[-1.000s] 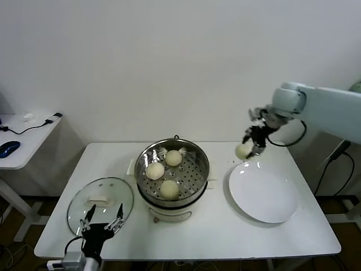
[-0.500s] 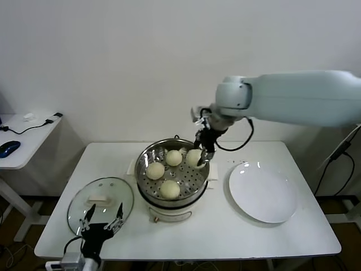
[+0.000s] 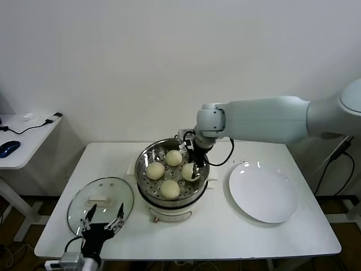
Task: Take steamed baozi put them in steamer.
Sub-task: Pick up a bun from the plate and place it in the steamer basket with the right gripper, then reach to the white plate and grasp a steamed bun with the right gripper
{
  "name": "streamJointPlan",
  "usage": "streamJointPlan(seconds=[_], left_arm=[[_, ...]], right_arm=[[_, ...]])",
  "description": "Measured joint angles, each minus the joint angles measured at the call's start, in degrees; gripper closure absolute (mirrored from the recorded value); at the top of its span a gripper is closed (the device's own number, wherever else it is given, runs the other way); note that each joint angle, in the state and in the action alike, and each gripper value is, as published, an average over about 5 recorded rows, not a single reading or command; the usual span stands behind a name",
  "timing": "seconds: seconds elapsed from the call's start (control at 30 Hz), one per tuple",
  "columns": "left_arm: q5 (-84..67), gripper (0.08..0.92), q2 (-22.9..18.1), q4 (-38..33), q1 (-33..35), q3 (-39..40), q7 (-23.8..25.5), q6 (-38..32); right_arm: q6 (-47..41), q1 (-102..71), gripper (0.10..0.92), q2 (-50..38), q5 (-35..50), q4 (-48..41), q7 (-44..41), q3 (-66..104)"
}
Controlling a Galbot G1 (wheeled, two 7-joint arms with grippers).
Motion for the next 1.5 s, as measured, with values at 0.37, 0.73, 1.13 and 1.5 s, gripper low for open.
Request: streamJointPlan(seconds=[0.37, 0.73, 1.13, 1.5], left_arm=[[-0.2, 0.177, 0.0, 0.3, 0.0, -0.4, -0.1, 0.0], [-1.1, 0.177, -0.1, -0.3, 0.7, -0.8, -0.4, 0.0], [-1.0, 0.177, 0.6, 1.5, -1.1, -1.6, -1.8, -0.9], [0.2, 0.177, 2.0, 3.8, -3.6, -1.8, -1.6, -1.4]], right_arm=[[1.5, -2.6, 0.225, 0.5, -1.0, -2.4, 0.2, 1.9], [4.1, -0.3, 0.202, -4.5, 1.5, -1.1, -1.1, 7.1], [8.5, -11.3, 0.203, -17.3, -3.8, -1.5, 14.4, 28.9], [12.4, -38.8, 0.203, -29.0, -11.7, 2.4, 28.8, 60.5]])
